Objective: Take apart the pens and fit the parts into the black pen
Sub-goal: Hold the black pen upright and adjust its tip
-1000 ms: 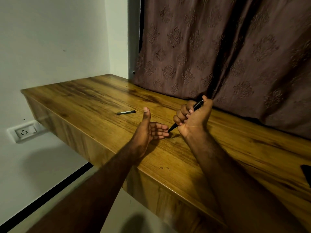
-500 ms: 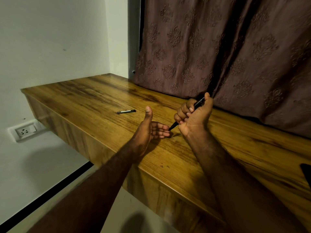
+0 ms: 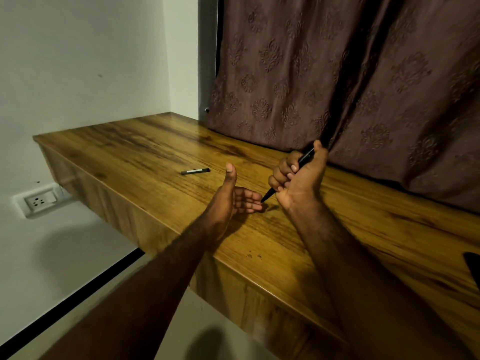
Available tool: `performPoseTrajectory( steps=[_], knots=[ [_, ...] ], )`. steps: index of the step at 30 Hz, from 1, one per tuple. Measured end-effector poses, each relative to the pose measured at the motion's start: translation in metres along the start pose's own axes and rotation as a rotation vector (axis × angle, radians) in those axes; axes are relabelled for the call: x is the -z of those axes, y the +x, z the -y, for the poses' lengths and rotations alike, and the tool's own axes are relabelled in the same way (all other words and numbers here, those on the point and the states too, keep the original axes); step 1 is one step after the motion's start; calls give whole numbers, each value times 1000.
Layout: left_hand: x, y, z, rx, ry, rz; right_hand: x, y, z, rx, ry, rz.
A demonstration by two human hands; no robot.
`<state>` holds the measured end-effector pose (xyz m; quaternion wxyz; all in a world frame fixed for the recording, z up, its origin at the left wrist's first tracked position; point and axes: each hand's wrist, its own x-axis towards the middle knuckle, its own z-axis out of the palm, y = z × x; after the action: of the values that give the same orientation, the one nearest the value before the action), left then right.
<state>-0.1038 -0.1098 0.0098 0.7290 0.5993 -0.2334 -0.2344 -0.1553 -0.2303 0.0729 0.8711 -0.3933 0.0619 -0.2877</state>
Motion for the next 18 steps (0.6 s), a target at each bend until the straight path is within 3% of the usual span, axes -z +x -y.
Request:
performPoseTrajectory(
  steps=[18],
  knots=[
    [-1,-1,-1,2,13,3,-2,-1,0,13,-25,6]
  ],
)
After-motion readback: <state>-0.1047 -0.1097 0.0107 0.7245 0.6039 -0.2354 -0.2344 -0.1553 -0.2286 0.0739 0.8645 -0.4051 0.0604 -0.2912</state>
